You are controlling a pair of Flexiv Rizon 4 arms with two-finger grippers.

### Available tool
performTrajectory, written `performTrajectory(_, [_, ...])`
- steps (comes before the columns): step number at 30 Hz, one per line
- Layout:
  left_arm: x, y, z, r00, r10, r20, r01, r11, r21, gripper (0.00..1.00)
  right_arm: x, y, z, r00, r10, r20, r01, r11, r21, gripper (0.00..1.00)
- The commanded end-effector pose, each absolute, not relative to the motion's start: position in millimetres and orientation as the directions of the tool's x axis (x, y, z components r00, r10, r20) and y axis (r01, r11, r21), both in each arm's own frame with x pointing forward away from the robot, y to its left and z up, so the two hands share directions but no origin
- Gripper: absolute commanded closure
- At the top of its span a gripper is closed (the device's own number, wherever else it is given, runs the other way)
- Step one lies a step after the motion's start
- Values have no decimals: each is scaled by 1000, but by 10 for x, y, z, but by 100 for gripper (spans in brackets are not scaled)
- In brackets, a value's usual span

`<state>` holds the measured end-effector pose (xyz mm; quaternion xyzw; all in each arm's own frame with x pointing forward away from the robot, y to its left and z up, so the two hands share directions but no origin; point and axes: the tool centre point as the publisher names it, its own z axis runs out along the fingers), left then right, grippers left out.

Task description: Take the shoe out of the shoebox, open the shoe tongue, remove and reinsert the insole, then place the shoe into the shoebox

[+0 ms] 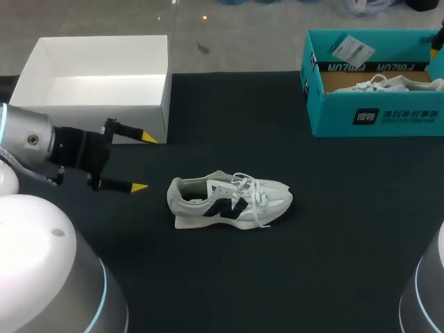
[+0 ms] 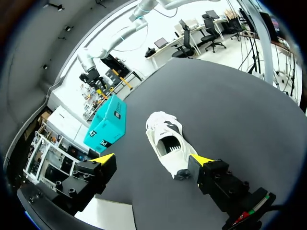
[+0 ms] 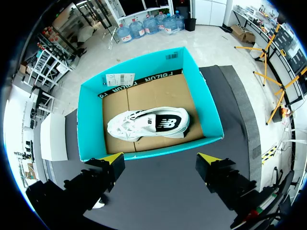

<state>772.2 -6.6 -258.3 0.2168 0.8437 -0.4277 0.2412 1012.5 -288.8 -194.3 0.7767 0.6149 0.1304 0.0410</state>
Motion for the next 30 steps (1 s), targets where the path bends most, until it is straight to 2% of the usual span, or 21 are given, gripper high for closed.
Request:
performTrajectory(1, [7728,-40,-2643,-815,89,-572,533,500,-682,0,10125,-2883,-1945,211,966,152,944,-241,225,0])
performTrajectory(7, [7728,-40,-2643,-815,89,-572,533,500,-682,0,10125,-2883,-1945,211,966,152,944,-241,225,0])
performTrajectory(12, [7699,15,-2802,-922,-8,-388,332,505,-797,0,10125,-2883,-1945,211,966,152,944,-241,225,0])
performTrajectory(20, [7673,75,-3101,-974,-79,-213,137,543,-828,0,10125,-2883,-1945,211,966,152,944,-241,225,0])
performTrajectory(30, [7775,112,-3463,-979,-114,-171,80,556,-828,0,10125,-2883,-1945,211,966,152,944,-241,225,0])
